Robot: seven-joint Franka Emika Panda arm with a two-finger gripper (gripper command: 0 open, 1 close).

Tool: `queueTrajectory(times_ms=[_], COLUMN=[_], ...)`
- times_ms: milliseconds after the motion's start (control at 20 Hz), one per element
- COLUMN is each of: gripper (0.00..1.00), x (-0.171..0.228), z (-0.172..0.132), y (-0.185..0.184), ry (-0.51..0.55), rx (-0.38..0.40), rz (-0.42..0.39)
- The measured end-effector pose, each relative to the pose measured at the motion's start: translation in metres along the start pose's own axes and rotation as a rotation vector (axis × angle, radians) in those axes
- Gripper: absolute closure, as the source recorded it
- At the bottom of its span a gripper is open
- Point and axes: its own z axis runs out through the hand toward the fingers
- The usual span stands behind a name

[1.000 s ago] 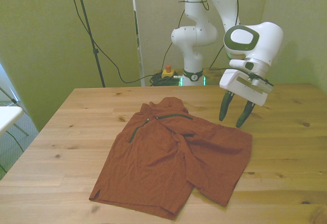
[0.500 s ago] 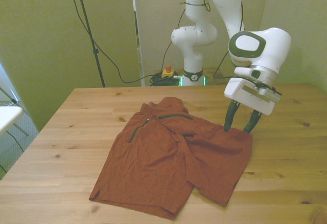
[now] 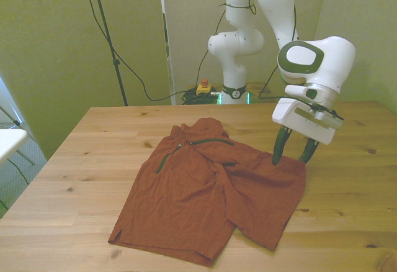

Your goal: Fold the shorts

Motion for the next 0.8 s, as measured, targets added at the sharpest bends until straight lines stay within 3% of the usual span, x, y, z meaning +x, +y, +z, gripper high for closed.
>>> queueTrajectory(times_ms=[800], gripper=[1.0], x=[-0.003], z=[0.014], y=[0.001], ry=[-0.015], rx=[-0.008], rz=[0.0])
